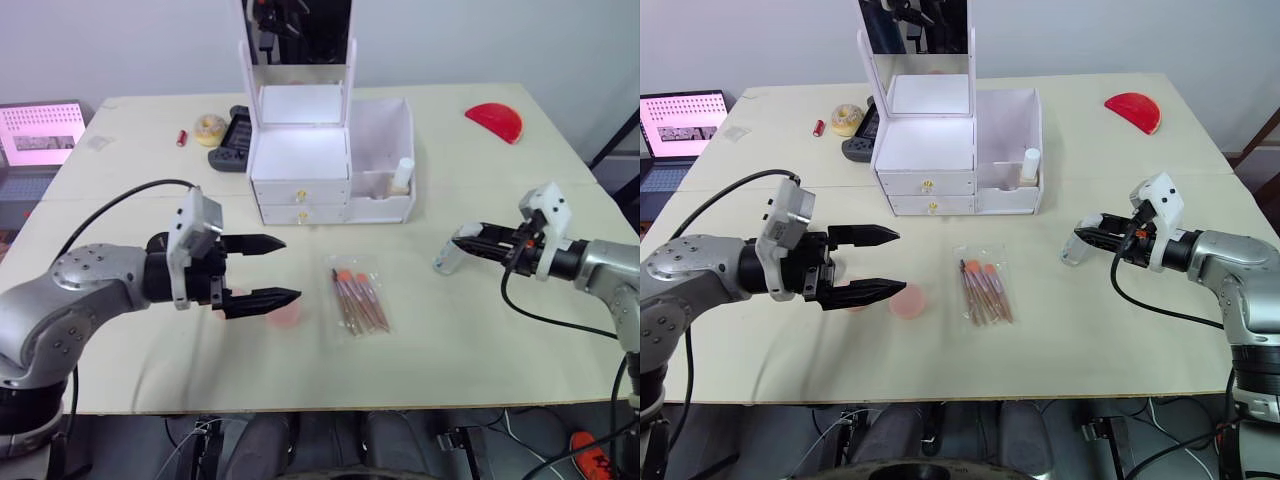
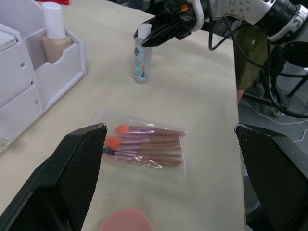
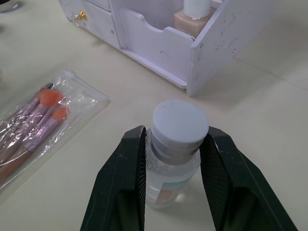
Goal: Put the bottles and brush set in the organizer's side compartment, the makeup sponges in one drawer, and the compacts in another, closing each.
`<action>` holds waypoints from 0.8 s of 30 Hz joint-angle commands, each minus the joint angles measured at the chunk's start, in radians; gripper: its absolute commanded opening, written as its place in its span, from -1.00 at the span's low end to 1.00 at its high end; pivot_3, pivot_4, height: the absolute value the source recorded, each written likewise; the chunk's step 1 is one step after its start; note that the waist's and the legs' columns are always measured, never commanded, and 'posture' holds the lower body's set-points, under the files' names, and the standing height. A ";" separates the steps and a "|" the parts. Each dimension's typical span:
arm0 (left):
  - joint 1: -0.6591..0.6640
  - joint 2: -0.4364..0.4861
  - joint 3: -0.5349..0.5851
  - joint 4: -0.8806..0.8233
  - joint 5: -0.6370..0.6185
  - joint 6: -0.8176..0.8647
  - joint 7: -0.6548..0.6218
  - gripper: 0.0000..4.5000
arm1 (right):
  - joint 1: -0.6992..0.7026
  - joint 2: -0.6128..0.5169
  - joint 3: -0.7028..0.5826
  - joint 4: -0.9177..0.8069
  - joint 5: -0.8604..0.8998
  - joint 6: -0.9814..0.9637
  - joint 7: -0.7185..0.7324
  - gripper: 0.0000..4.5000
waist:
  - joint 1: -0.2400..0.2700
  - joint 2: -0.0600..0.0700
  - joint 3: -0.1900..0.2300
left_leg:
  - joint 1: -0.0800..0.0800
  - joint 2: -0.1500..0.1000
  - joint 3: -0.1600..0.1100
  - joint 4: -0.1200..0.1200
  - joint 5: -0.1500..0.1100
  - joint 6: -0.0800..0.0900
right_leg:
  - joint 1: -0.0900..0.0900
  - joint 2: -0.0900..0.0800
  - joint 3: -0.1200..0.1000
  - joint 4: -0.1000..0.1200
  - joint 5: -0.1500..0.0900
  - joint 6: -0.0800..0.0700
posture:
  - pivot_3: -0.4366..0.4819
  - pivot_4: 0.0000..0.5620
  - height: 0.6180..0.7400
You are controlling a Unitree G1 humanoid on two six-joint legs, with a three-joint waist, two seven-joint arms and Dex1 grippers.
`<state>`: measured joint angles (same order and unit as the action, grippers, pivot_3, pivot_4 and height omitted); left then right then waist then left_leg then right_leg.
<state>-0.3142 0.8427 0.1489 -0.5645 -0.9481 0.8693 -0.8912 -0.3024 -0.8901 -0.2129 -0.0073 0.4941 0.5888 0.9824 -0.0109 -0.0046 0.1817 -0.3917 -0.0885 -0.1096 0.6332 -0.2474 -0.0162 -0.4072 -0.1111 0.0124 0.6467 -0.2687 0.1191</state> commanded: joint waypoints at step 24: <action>-0.007 0.011 -0.007 -0.015 0.002 -0.017 -0.005 1.00 | 0.010 -0.027 -0.066 -0.097 0.060 0.054 0.012 -0.51 | 0.001 0.000 0.000 | 0.000 0.000 0.000 0.000 0.000 0.000 | 0.000 0.000 0.000 0.000 0.000 0.000 | -0.05 -0.47 1.00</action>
<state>-0.3088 0.8452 0.1346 -0.5644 -0.9464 0.8678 -0.8925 -0.2890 -0.8946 -0.2577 -0.0776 0.5537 0.6538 0.9896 -0.0102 -0.0047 0.1818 -0.3918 -0.0885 -0.1096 0.6332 -0.2474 -0.0162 -0.4072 -0.1113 0.0125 0.6466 -0.2688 0.1191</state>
